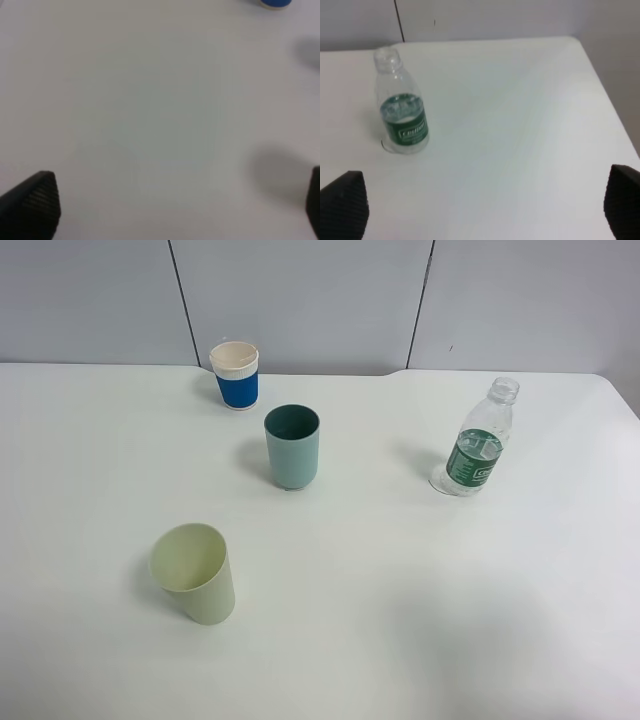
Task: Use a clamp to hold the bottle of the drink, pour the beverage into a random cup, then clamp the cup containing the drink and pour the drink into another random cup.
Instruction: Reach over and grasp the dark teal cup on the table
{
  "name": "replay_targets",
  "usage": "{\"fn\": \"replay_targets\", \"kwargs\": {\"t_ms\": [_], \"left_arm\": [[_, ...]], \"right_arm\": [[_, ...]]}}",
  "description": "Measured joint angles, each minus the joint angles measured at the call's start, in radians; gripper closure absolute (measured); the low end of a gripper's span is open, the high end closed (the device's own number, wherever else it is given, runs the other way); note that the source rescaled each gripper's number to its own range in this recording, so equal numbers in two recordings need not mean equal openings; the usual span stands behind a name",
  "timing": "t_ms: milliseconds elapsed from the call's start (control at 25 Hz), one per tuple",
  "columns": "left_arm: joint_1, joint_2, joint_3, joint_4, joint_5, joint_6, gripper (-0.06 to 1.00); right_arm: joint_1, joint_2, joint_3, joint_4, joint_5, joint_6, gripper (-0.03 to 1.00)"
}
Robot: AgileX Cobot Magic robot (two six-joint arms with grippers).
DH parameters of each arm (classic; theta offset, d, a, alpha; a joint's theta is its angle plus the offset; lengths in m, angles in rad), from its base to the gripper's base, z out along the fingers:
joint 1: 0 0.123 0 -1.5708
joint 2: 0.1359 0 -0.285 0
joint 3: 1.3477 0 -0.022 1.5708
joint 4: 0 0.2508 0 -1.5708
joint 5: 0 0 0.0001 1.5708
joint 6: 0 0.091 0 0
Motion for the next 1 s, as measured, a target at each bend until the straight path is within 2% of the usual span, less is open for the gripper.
{"fn": "replay_targets", "kwargs": {"t_ms": [280, 400, 600, 1000], "left_arm": [[0.0, 0.0, 0.0, 0.0, -0.001, 0.0, -0.06], [0.0, 0.0, 0.0, 0.0, -0.001, 0.0, -0.06], [0.0, 0.0, 0.0, 0.0, -0.001, 0.0, -0.06], [0.0, 0.0, 0.0, 0.0, -0.001, 0.0, -0.06]], "right_arm": [[0.0, 0.0, 0.023, 0.017, 0.14, 0.001, 0.02], [0.0, 0.0, 0.023, 0.017, 0.136, 0.001, 0.02], [0.0, 0.0, 0.058, 0.017, 0.064, 0.004, 0.02], [0.0, 0.0, 0.058, 0.017, 0.058, 0.01, 0.02]]}}
